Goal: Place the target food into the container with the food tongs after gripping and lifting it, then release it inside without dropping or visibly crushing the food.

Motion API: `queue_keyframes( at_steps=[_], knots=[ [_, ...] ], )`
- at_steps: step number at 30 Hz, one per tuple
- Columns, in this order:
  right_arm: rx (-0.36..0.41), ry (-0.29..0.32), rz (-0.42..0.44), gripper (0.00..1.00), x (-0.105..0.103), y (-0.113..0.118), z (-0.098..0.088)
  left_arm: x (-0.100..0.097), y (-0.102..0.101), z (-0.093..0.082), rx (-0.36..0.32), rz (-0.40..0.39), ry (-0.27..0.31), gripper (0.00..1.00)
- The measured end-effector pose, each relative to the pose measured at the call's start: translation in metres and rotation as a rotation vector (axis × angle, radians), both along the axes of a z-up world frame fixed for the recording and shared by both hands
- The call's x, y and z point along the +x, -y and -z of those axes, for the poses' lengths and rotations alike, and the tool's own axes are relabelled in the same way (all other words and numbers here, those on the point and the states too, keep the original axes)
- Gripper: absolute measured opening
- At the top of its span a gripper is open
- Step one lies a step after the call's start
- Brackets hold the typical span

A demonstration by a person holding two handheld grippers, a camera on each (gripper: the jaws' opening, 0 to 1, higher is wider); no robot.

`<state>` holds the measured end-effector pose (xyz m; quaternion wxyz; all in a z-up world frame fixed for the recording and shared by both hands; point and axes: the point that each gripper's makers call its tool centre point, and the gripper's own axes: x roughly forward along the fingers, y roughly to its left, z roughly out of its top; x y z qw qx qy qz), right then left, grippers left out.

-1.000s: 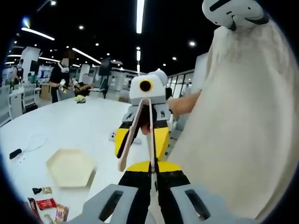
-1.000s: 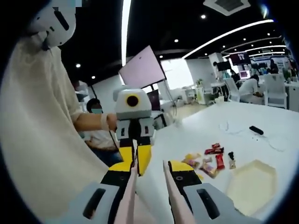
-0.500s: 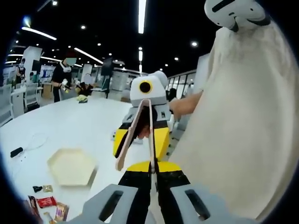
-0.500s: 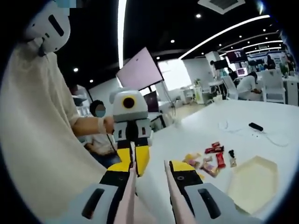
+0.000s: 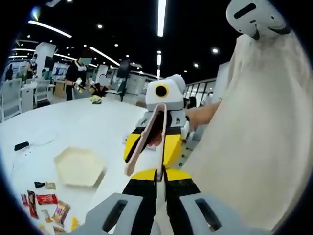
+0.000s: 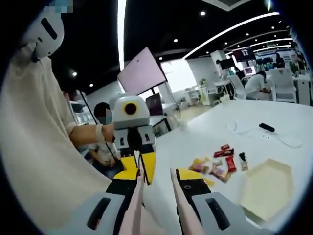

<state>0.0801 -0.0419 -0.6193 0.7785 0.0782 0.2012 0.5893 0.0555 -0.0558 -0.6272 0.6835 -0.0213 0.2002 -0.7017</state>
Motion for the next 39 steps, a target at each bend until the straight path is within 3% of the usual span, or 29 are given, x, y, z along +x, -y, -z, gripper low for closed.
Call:
queue_keyframes(
  at_steps=[11, 19, 24, 27, 36, 39],
  knots=[
    [0.051, -0.038, 0.027, 0.28, 0.008, -0.003, -0.006, -0.003, -0.021, 0.011, 0.040, -0.051, 0.016, 0.01],
    [0.026, -0.058, 0.061, 0.28, 0.015, -0.001, 0.005, -0.001, -0.032, 0.014, 0.034, -0.127, -0.004, 0.08],
    [0.032, -0.067, 0.088, 0.29, 0.018, -0.003, 0.010, 0.003, -0.043, 0.020, 0.057, -0.207, -0.033, 0.16],
    [0.014, -0.074, 0.112, 0.29, 0.021, -0.004, 0.016, 0.003, -0.048, 0.018, 0.034, -0.233, -0.039, 0.16],
    [-0.007, -0.101, 0.119, 0.29, 0.024, -0.013, 0.025, 0.016, -0.071, 0.018, 0.009, -0.408, -0.050, 0.33],
    [-0.018, -0.108, 0.126, 0.29, 0.026, -0.015, 0.027, 0.022, -0.082, 0.018, 0.006, -0.474, -0.038, 0.35]
  ],
)
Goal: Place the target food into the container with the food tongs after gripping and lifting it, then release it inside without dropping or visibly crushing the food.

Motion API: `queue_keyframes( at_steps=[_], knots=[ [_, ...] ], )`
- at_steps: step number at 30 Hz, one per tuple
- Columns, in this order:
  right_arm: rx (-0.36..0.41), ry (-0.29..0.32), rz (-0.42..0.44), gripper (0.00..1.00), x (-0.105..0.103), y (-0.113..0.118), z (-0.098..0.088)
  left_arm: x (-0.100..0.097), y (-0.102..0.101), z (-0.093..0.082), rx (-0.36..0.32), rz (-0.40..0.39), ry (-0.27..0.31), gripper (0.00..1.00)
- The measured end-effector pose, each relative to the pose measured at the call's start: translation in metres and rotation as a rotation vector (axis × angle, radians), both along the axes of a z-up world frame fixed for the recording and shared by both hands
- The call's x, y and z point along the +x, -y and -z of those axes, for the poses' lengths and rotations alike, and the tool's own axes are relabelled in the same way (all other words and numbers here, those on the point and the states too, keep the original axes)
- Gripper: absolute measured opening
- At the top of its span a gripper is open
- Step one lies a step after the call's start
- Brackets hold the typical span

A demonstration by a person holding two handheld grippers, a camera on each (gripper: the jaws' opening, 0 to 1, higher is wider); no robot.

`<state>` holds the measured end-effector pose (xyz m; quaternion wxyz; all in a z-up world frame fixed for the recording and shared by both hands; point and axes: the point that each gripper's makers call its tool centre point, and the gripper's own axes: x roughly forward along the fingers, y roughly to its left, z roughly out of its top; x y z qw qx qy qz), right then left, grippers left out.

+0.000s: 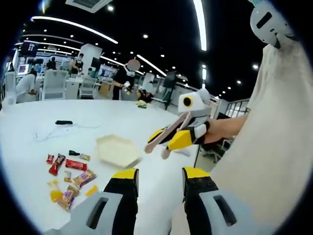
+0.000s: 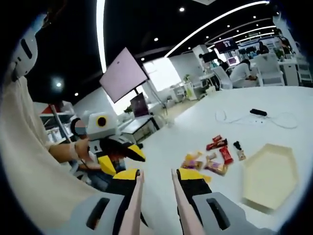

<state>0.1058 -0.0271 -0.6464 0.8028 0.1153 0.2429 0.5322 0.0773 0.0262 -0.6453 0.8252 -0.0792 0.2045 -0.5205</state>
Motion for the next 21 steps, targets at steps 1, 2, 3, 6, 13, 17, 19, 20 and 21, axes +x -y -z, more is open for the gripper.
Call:
queue_keyframes(
  at_steps=[1, 2, 3, 6, 13, 17, 19, 20, 21],
  knots=[
    [-0.008, -0.003, 0.005, 0.29, 0.001, -0.001, 0.002, 0.003, -0.005, -0.001, -0.001, -0.032, 0.011, 0.36],
    [-0.009, -0.005, 0.006, 0.29, 0.002, -0.001, 0.002, 0.004, -0.007, -0.001, -0.002, -0.041, 0.011, 0.36],
    [-0.012, -0.010, 0.012, 0.29, 0.003, -0.002, 0.003, 0.006, -0.013, -0.001, 0.001, -0.069, 0.009, 0.36],
    [-0.025, -0.018, 0.026, 0.29, 0.006, -0.006, 0.006, 0.012, -0.027, 0.000, 0.020, -0.134, 0.030, 0.38],
    [-0.055, -0.033, 0.052, 0.29, 0.011, -0.013, 0.017, 0.017, -0.051, 0.002, 0.030, -0.235, 0.055, 0.45],
    [-0.075, -0.044, 0.072, 0.29, 0.013, -0.019, 0.026, 0.016, -0.063, 0.005, 0.044, -0.275, 0.053, 0.49],
    [-0.089, -0.050, 0.088, 0.29, 0.015, -0.021, 0.032, 0.015, -0.069, 0.006, 0.047, -0.294, 0.054, 0.51],
    [-0.102, -0.048, 0.095, 0.29, 0.016, -0.022, 0.035, 0.014, -0.072, 0.007, 0.047, -0.304, 0.051, 0.52],
    [-0.110, -0.050, 0.100, 0.29, 0.016, -0.023, 0.038, 0.013, -0.075, 0.007, 0.047, -0.308, 0.051, 0.52]
  ],
)
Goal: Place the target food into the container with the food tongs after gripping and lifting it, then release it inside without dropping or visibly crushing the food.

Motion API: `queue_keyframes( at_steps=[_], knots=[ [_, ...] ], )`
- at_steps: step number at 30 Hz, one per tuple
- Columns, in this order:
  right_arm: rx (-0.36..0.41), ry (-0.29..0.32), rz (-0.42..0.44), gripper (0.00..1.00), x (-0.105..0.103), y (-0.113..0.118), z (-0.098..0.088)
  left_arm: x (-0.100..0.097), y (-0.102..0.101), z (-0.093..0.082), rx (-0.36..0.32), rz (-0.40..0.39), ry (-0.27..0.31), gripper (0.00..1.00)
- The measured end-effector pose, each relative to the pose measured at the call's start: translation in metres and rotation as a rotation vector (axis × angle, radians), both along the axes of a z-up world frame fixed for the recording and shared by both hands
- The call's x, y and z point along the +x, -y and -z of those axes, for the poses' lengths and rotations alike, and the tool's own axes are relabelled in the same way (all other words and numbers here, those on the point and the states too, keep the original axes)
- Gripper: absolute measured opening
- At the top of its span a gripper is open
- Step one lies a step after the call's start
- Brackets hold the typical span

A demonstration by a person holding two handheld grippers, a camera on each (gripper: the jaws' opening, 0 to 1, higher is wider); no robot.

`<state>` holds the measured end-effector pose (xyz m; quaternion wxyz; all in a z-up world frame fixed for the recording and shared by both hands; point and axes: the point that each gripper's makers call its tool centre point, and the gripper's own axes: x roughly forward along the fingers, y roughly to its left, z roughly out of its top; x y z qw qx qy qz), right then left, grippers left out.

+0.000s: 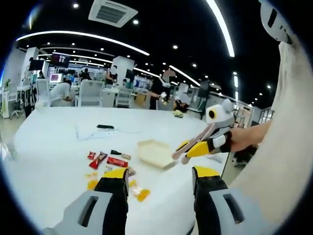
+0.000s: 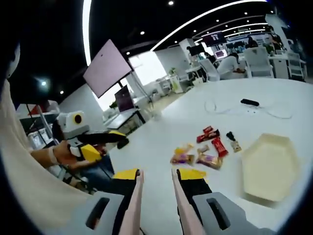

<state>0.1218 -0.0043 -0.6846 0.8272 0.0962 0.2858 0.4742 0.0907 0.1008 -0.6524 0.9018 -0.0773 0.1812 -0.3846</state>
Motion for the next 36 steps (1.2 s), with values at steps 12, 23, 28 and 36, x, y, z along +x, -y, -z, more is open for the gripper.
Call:
queue_keyframes(
  at_steps=[12, 23, 28, 36],
  knots=[
    [-0.112, 0.003, 0.101, 0.29, 0.013, -0.008, 0.032, -0.004, -0.029, 0.003, 0.009, -0.039, -0.006, 0.55],
    [-0.197, -0.013, 0.168, 0.29, 0.022, -0.016, 0.057, -0.009, -0.040, 0.008, 0.012, -0.035, -0.019, 0.58],
    [-0.227, -0.020, 0.186, 0.29, 0.025, -0.021, 0.067, -0.013, -0.050, 0.011, 0.011, -0.039, -0.029, 0.58],
    [-0.268, 0.009, 0.235, 0.29, 0.035, -0.021, 0.077, -0.013, -0.059, 0.012, 0.013, -0.039, -0.037, 0.59]
  ],
)
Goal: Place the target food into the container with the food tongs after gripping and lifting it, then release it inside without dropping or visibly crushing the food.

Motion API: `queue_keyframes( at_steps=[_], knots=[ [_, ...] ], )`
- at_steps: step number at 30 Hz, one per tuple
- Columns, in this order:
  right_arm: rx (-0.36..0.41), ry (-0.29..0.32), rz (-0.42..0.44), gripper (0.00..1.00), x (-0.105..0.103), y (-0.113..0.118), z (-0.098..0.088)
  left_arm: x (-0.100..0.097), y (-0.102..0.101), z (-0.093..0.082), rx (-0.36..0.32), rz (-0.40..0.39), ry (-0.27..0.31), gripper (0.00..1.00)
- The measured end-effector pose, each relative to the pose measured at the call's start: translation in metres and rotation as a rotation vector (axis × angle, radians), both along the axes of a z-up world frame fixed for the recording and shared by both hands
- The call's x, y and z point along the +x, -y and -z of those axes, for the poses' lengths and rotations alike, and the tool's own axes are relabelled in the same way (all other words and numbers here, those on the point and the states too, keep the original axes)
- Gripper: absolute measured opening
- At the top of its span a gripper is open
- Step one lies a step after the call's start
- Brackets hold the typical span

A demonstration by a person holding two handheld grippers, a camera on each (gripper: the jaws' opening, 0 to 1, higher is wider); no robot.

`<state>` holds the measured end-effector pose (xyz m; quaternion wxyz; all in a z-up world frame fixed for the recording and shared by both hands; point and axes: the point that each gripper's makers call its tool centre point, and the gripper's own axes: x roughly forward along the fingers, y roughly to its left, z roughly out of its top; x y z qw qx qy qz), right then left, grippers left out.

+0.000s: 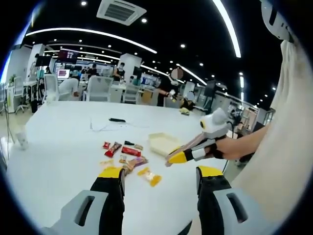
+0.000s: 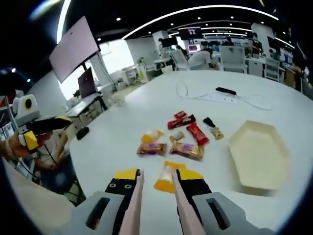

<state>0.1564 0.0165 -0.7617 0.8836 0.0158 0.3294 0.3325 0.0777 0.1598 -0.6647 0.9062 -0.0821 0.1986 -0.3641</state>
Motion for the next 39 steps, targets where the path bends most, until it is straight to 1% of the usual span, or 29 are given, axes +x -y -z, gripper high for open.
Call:
queue_keyframes(
  at_steps=[3, 7, 14, 17, 18, 21, 31, 39],
  knots=[
    [-0.021, -0.004, 0.005, 0.29, 0.001, -0.002, 0.007, -0.001, -0.001, 0.000, 0.000, 0.006, -0.004, 0.59],
    [-0.039, -0.004, 0.017, 0.29, 0.001, -0.007, 0.010, -0.002, -0.005, 0.002, 0.003, 0.013, -0.011, 0.59],
    [-0.074, -0.019, 0.027, 0.29, 0.005, -0.014, 0.024, -0.001, -0.010, 0.002, 0.005, 0.024, -0.019, 0.58],
    [-0.095, -0.017, 0.032, 0.29, 0.008, -0.016, 0.029, 0.000, -0.011, 0.003, 0.005, 0.027, -0.021, 0.58],
    [-0.123, -0.012, 0.034, 0.29, 0.010, -0.015, 0.032, 0.000, -0.012, 0.003, 0.006, 0.026, -0.021, 0.58],
    [-0.138, -0.010, 0.038, 0.29, 0.013, -0.016, 0.037, -0.001, -0.014, 0.003, 0.002, 0.025, -0.028, 0.58],
    [-0.160, -0.019, 0.053, 0.29, 0.019, -0.020, 0.047, -0.002, -0.024, 0.011, 0.009, 0.017, -0.049, 0.58],
    [-0.189, -0.032, 0.059, 0.29, 0.026, -0.020, 0.056, 0.000, -0.025, 0.013, 0.002, 0.013, -0.060, 0.58]
  ],
)
